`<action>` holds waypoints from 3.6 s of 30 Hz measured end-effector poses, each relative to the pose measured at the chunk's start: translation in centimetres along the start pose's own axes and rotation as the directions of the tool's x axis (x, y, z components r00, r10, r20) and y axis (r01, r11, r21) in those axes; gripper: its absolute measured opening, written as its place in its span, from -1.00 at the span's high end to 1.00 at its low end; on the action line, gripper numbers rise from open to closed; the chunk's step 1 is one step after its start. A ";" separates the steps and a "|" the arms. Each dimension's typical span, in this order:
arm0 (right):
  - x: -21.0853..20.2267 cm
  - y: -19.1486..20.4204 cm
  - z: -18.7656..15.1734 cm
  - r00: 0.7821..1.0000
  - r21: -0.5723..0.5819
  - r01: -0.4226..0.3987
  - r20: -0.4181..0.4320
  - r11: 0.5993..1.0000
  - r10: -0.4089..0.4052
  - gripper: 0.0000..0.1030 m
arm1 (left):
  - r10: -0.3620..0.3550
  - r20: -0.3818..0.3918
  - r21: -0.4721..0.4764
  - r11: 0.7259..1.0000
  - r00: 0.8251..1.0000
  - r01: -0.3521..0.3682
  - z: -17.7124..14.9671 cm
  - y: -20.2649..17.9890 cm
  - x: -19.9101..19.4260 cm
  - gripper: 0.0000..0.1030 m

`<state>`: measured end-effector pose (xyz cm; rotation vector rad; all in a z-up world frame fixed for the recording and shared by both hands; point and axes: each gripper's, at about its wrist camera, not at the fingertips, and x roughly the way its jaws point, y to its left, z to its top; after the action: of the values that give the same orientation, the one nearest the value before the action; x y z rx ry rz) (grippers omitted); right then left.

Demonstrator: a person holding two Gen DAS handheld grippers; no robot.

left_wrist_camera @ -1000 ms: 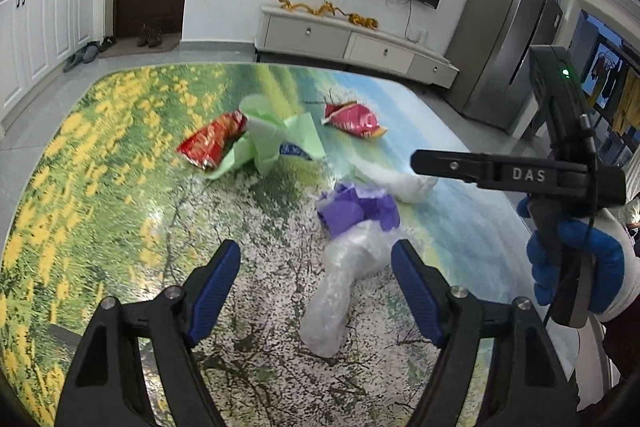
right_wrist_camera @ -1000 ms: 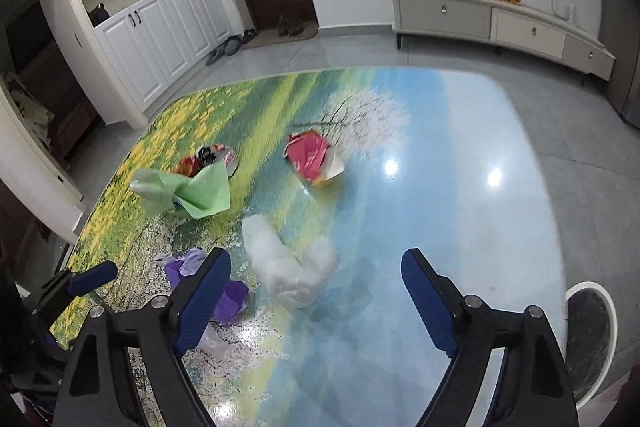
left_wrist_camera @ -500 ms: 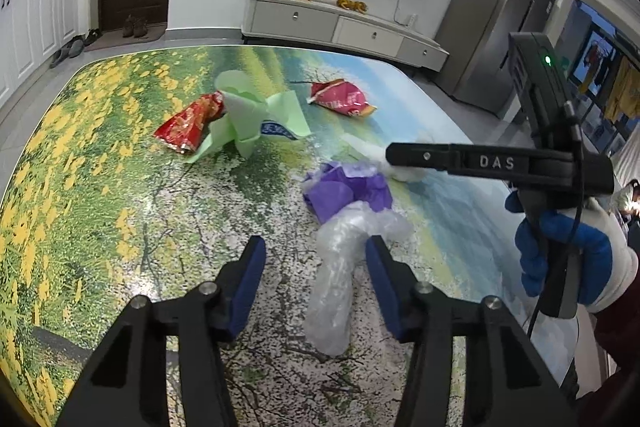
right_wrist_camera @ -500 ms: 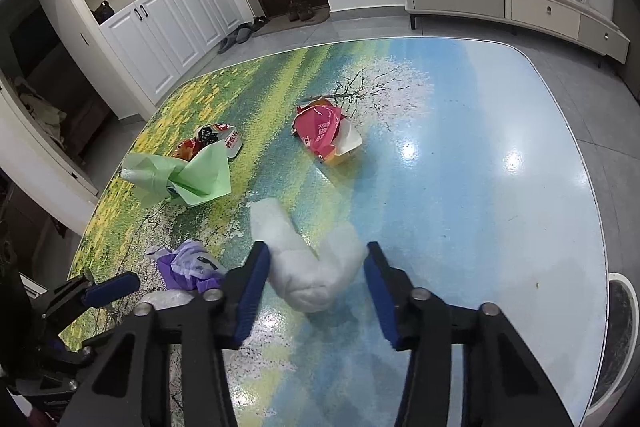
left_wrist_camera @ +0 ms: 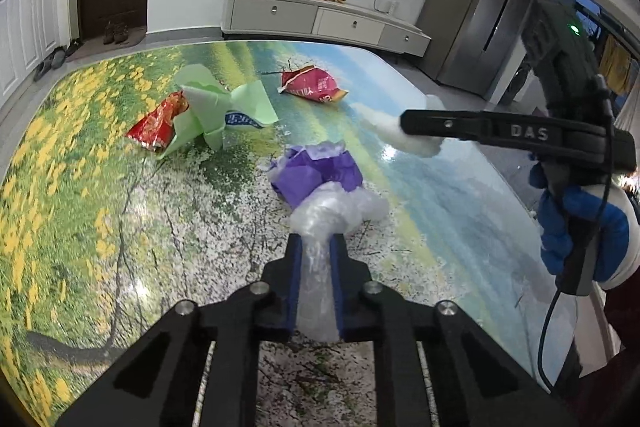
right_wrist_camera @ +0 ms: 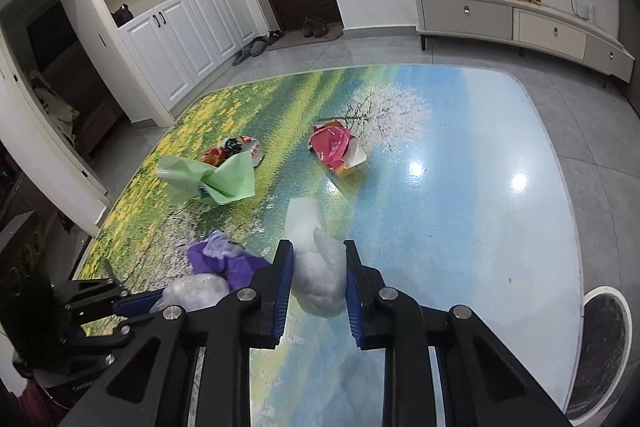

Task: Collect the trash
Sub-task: 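Carry both held items over the white trash bin, then open both tools to drop the items into the bin, then move both open tools back over the remaining trash on the table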

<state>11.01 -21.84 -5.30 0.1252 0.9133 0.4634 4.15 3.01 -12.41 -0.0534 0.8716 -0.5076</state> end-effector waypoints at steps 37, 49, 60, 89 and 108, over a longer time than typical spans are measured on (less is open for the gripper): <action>-18.6 -20.4 -9.0 0.926 0.384 0.169 0.254 0.908 -0.280 0.55 | -0.013 -0.015 0.209 0.978 1.000 0.016 8.1 -19.4 1.4 0.81; -20.1 -29.5 -15.0 0.900 0.548 0.281 0.136 0.788 -0.415 0.55 | -0.069 -0.181 0.313 0.942 0.981 0.124 11.0 -30.9 12.0 0.80; -18.3 -33.3 -16.3 0.886 0.553 0.362 0.048 0.750 -0.462 0.55 | -0.138 -0.298 0.286 0.931 0.944 0.227 12.1 -37.7 20.1 0.78; -21.2 -32.4 -16.5 0.847 0.561 0.415 0.047 0.716 -0.529 -0.03 | -0.237 -0.344 0.163 0.938 0.909 0.306 12.3 -38.9 20.3 0.30; -27.2 -22.2 -11.0 0.808 0.438 0.378 0.274 0.816 -0.522 -0.22 | -0.131 0.069 0.208 0.971 0.989 0.114 13.7 -31.0 3.3 0.29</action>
<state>-4.36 -54.60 1.27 0.3141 0.5984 -0.1948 3.58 -27.89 1.82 0.0592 0.7347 -0.7039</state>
